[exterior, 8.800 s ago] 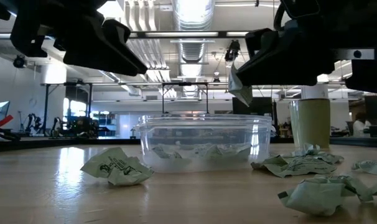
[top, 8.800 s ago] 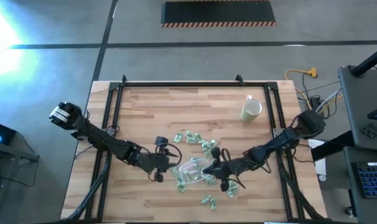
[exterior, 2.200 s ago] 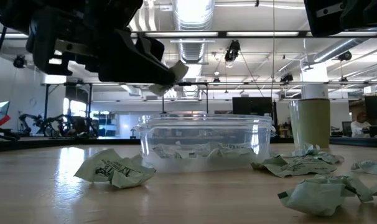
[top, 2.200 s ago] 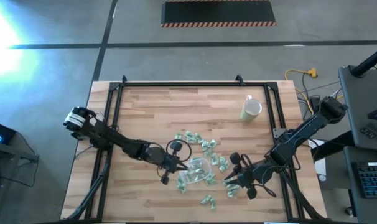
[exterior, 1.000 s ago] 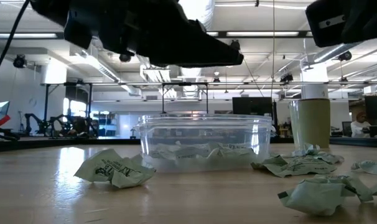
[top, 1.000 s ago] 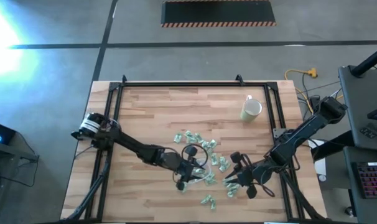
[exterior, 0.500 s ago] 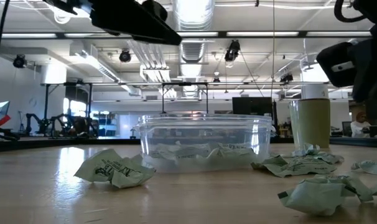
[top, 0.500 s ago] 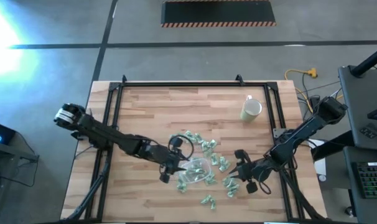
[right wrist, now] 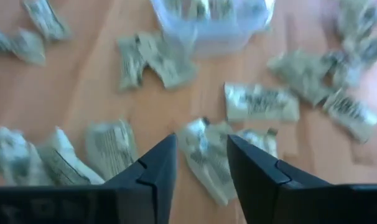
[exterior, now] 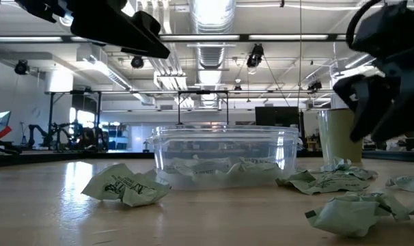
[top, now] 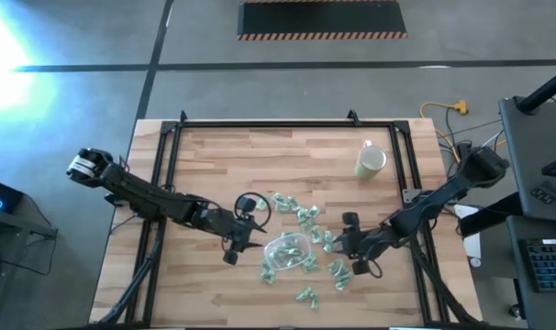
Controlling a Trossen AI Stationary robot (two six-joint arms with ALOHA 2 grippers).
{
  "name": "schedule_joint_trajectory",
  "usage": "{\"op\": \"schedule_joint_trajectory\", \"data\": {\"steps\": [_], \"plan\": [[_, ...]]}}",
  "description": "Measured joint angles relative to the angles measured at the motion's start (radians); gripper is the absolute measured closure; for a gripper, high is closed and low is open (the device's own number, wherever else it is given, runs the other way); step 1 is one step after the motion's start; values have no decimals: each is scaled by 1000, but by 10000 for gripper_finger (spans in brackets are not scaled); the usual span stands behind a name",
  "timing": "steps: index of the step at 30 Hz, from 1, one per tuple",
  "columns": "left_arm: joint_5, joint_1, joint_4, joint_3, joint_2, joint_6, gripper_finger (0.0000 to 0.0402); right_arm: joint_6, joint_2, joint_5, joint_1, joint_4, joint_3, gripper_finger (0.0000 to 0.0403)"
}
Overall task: Pick and place items into bin
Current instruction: Put the Stevia packet into the transparent bin
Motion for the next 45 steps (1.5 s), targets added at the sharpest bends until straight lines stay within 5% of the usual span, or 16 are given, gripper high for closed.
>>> {"op": "schedule_joint_trajectory", "data": {"steps": [13,29,45], "plan": [[0,-1,-11,0,2,-9,235,10,129,-31,-23,-1,16,235],[0,-1,-11,0,2,-9,235,-37,122,-24,-24,-6,16,369],[0,-1,-12,0,2,-8,235,-293,93,-37,-26,-4,184,385]]}}
